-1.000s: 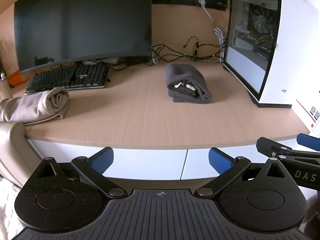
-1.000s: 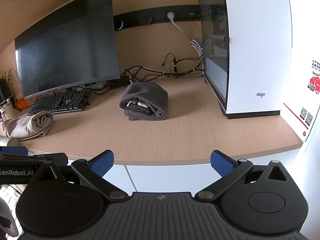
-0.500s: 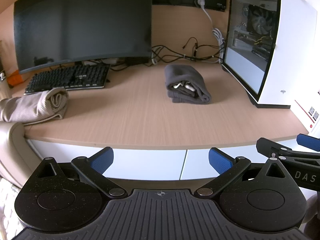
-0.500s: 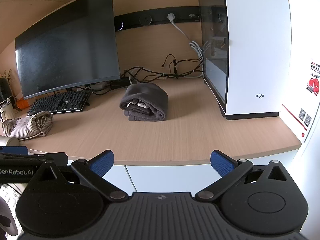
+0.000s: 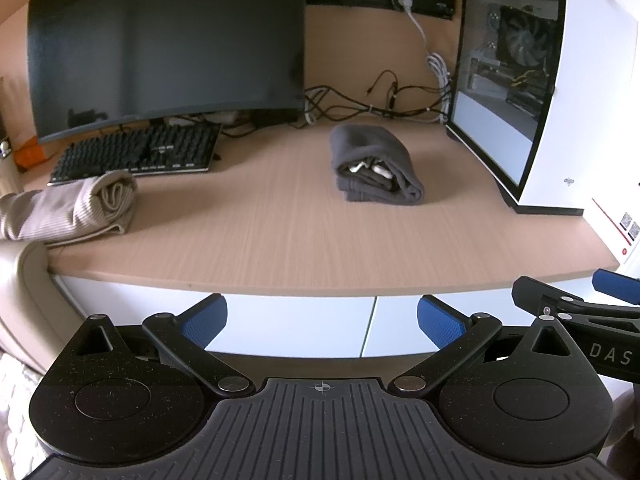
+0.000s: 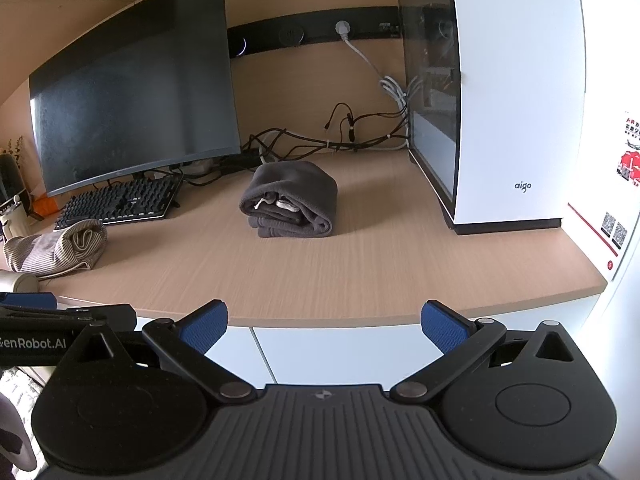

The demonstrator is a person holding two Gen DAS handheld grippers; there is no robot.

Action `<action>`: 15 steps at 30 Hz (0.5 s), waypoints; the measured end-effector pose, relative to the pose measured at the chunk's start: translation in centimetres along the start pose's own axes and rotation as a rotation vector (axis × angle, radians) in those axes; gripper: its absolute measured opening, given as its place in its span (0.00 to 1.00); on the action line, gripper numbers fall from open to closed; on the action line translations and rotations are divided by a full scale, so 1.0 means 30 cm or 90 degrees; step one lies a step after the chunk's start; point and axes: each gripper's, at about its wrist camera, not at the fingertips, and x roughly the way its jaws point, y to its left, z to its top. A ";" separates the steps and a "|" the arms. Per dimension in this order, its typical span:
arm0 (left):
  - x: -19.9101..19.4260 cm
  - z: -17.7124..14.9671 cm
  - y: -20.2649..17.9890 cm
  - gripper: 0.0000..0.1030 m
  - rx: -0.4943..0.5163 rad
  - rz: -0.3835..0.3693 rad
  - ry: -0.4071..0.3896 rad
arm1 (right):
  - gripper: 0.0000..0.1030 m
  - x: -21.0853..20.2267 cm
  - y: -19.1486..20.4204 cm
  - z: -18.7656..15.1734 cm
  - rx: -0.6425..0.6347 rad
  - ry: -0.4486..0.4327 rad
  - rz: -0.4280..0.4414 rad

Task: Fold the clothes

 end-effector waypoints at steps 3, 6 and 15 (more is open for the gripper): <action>0.003 0.001 0.000 1.00 0.000 0.000 0.001 | 1.00 0.003 -0.001 0.000 0.000 0.001 0.000; 0.007 0.003 0.000 1.00 0.001 0.000 0.003 | 1.00 0.006 -0.002 0.000 0.002 0.003 0.000; 0.028 0.009 0.000 1.00 0.004 -0.003 0.012 | 1.00 0.022 -0.002 0.001 0.007 0.011 -0.002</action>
